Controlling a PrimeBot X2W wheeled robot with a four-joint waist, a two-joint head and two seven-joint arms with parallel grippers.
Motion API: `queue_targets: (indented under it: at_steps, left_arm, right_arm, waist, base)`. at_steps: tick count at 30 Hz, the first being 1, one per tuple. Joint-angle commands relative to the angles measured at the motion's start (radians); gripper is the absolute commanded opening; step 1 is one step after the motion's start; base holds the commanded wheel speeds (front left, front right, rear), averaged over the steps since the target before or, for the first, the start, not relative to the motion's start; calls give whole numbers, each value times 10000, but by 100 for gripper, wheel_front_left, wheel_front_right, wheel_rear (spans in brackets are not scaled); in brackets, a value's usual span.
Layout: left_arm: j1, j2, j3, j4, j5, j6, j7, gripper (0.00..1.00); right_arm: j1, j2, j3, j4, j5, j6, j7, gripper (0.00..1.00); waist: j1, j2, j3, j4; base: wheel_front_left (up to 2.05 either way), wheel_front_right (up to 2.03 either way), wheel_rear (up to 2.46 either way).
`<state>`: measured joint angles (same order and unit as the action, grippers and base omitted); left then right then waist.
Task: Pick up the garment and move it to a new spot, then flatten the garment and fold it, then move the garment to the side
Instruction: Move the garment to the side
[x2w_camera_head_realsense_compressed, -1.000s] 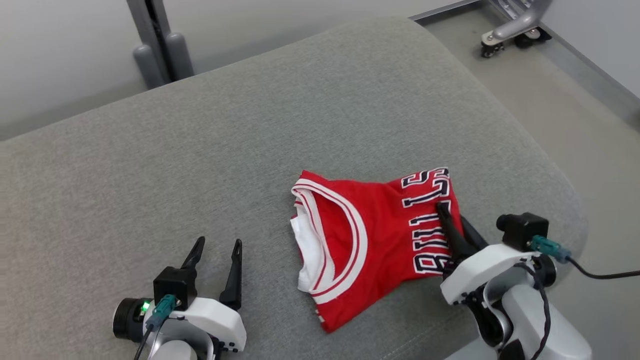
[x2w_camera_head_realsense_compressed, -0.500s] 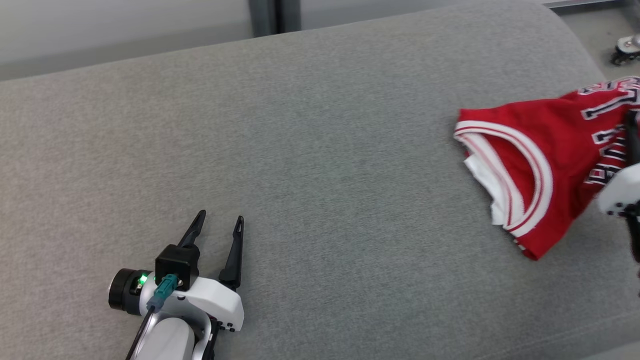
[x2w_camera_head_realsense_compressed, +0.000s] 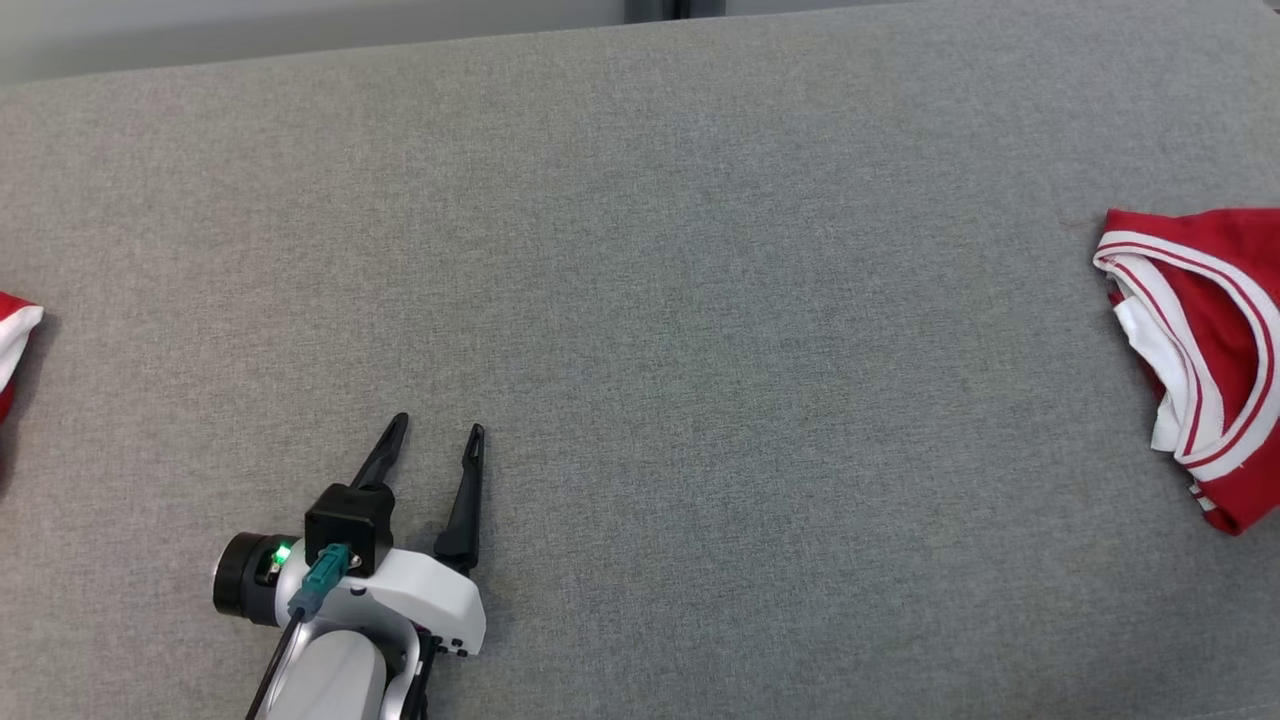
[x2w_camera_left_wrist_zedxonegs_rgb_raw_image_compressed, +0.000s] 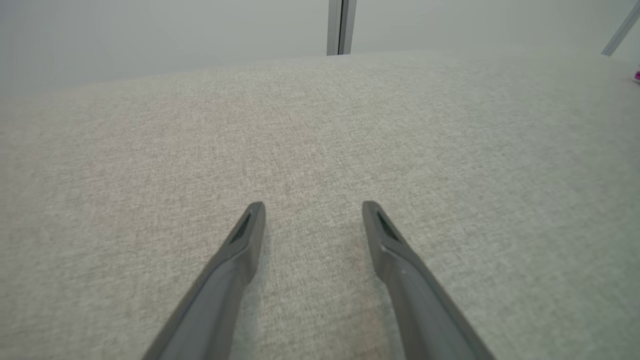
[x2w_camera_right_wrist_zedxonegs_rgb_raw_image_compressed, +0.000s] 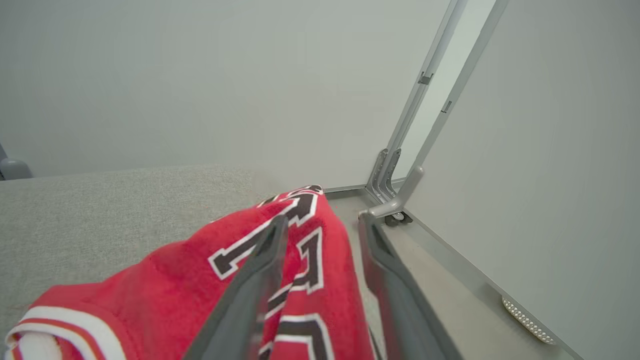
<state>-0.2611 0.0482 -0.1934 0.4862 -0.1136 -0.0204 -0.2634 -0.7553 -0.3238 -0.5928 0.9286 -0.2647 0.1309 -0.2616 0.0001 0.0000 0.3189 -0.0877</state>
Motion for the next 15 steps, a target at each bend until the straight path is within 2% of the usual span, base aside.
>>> queue_targets:
  at_steps: [1,4,7,15]
  left_arm:
    - [-68,50,50,-21,59,23,-15,100]
    - [-79,49,76,-50,46,62,-15,100]
    - [9,52,116,-60,-43,115,-15,100]
    - [298,51,225,-21,-242,230,-15,100]
  right_arm:
    - [-43,28,-112,-86,-90,-4,-45,100]
    - [4,336,-728,-648,-655,-4,-45,100]
    - [-1,798,-645,-1205,-820,-4,-44,100]
    - [746,1620,1318,-2884,239,-4,-33,100]
  waist:
    - [-1,0,-12,-6]
    - [-1,0,-109,-36]
    - [-1,0,-270,-66]
    - [-1,0,-918,-93]
  base:
    - [0,0,0]
    - [0,0,0]
    - [0,0,0]
    - [0,0,0]
